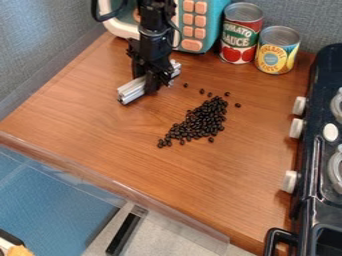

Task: Sweep into pile

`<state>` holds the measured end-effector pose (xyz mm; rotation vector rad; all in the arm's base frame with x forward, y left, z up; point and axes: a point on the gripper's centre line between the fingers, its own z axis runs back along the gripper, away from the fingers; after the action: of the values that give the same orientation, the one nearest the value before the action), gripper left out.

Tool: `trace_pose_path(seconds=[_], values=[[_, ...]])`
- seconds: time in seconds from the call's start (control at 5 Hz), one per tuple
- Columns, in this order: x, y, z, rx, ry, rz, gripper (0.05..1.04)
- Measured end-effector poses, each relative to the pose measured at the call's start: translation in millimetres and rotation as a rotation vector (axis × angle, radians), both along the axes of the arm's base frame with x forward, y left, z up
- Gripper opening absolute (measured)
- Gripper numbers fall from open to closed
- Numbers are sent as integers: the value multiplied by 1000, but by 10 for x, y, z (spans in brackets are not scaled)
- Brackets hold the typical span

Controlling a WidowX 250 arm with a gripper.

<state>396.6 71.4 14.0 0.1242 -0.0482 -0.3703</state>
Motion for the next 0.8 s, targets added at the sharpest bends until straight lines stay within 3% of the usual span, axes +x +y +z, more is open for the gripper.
trace_pose_path(seconds=[0.4,0.6,0.8], values=[[-194,-420,4,-52,38,-85,384],[-263,-531,83,-53,14,-102,384],[-329,-597,64,-56,23,-114,384]])
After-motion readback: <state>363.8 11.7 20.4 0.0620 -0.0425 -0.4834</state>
